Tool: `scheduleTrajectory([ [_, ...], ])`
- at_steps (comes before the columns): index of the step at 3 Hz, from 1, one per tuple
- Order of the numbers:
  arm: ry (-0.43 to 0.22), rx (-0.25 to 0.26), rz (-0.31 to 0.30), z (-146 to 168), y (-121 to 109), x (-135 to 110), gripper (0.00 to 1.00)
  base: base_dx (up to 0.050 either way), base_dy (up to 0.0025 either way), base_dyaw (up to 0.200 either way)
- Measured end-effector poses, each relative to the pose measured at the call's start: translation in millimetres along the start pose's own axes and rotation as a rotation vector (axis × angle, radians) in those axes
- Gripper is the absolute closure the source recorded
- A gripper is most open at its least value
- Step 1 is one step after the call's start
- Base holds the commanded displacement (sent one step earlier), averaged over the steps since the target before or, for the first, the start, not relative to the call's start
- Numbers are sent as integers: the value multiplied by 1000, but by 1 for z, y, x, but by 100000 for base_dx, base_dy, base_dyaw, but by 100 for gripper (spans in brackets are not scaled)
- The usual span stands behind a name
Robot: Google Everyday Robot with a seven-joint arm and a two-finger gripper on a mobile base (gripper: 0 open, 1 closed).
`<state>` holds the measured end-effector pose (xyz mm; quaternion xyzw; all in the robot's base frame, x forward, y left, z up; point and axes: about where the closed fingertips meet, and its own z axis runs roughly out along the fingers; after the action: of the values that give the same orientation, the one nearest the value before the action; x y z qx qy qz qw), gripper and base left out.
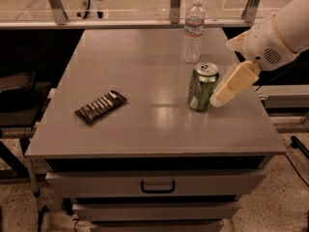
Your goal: Move green can near rxbar chocolate
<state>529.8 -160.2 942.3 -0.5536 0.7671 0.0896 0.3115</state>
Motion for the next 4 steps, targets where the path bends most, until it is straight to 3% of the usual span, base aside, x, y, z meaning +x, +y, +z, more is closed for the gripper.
scheduleTrajectory([
  [4, 18, -76, -32, 54, -9, -6, 0, 0, 0, 0],
])
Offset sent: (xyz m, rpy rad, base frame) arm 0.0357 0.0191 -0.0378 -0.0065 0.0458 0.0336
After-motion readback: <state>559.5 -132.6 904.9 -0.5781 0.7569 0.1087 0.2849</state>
